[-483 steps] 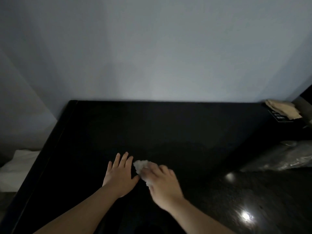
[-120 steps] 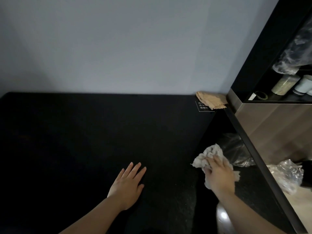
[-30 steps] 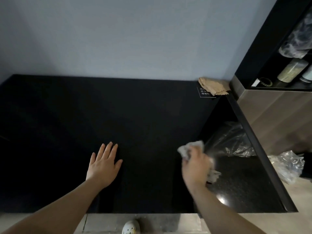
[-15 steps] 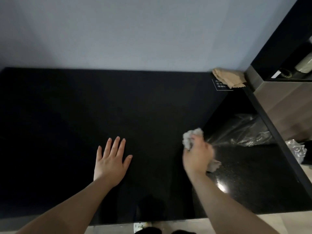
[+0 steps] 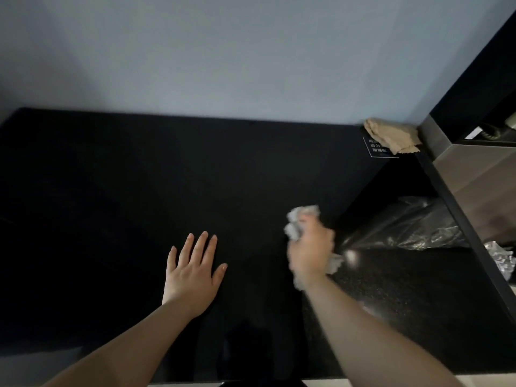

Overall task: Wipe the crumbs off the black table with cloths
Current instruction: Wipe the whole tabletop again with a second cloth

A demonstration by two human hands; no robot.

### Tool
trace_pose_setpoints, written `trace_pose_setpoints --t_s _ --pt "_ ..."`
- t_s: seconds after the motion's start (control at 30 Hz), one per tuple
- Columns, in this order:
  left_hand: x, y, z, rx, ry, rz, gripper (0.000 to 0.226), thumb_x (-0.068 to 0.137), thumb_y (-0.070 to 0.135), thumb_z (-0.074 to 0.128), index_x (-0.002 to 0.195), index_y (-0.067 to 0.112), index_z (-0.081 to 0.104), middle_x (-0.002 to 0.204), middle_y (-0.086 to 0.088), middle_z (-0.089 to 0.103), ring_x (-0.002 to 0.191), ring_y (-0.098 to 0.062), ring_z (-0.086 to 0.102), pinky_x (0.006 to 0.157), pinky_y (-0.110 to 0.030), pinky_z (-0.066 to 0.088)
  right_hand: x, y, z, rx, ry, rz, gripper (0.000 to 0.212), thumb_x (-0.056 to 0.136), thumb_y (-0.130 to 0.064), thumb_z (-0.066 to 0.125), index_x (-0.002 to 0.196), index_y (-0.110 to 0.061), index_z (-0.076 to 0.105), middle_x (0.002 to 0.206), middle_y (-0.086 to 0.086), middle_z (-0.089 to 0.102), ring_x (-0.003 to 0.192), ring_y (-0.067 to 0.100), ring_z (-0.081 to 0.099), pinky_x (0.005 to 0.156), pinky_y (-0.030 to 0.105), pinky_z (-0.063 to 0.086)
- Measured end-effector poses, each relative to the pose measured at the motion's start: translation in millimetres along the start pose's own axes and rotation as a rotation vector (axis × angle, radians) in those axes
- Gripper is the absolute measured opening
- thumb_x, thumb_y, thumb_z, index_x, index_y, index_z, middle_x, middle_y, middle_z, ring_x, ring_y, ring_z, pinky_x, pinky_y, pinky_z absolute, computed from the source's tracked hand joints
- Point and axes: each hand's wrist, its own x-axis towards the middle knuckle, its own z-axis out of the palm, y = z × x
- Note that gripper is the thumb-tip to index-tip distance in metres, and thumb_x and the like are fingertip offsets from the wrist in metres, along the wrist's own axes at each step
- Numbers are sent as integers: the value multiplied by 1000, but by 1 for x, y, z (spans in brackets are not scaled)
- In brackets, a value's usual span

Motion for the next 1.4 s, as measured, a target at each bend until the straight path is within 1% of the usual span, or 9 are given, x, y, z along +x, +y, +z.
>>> trace_pose_setpoints --t_s 0.13,0.27,0.47,0.7,0.9,1.0,1.13,1.2,1.4 --pt "6 -2 -3 -42 82 3 63 94 57 20 150 29 20 158 5 18 146 -19 12 116 -43 13 -56 -21 6 37 -428 -576 42 80 -6 61 117 -24 55 121 -5 57 103 19 48 91 34 41" --pt "9 5 -10 -82 155 -38 57 91 50 43 140 20 46 140 0 50 133 -26 42 107 -49 34 8 15 -16 -59 -321 -397 40 82 -6 57 118 -23 56 121 -2 58 106 24 48 91 34 37" --pt "13 11 -12 -106 112 -103 58 97 51 31 149 27 23 154 8 23 144 -18 15 118 -41 13 55 30 -23 -81 -30 83 43 81 -3 58 120 -18 53 117 6 61 104 32 48 87 42 38" --pt "25 3 -13 -190 83 -68 59 95 52 37 148 27 26 160 1 0 147 -22 -9 119 -44 -2 -3 -19 -10 -32 -513 -624 35 85 -12 59 118 -22 55 120 -5 56 106 20 47 93 32 38" --pt "41 -16 -26 -111 -26 -99 72 93 63 25 151 31 -5 159 3 -12 145 -23 -17 118 -47 -4 68 22 -23 -108 -58 146 46 82 -6 57 125 -24 48 123 3 56 111 27 45 94 37 37" --pt "54 -28 -34 -90 -45 -114 69 96 57 22 150 29 -9 159 2 -13 145 -24 -17 118 -49 -2 36 -16 7 -61 -88 -1 40 82 -10 56 118 -26 53 115 0 60 106 27 51 91 38 39" --pt "65 -42 -34 -51 -89 -92 66 98 55 18 150 27 -12 159 2 -16 145 -22 -18 119 -48 -2 -14 -52 23 -38 -474 -477 40 87 -14 55 123 -31 50 126 -13 51 111 13 43 96 28 36" --pt "66 -47 -33 -22 -119 -69 67 97 56 14 147 26 -18 158 2 -20 144 -22 -20 118 -48 -4 11 -40 9 -133 -440 -509 43 87 -17 54 126 -33 49 130 -12 50 113 15 44 96 28 34" --pt "68 -52 -31 -19 -138 -27 64 98 54 13 141 26 -25 157 1 -22 143 -23 -23 117 -48 -6 75 -5 4 -93 51 261 44 82 -10 58 123 -21 49 117 9 60 105 33 50 89 41 36"
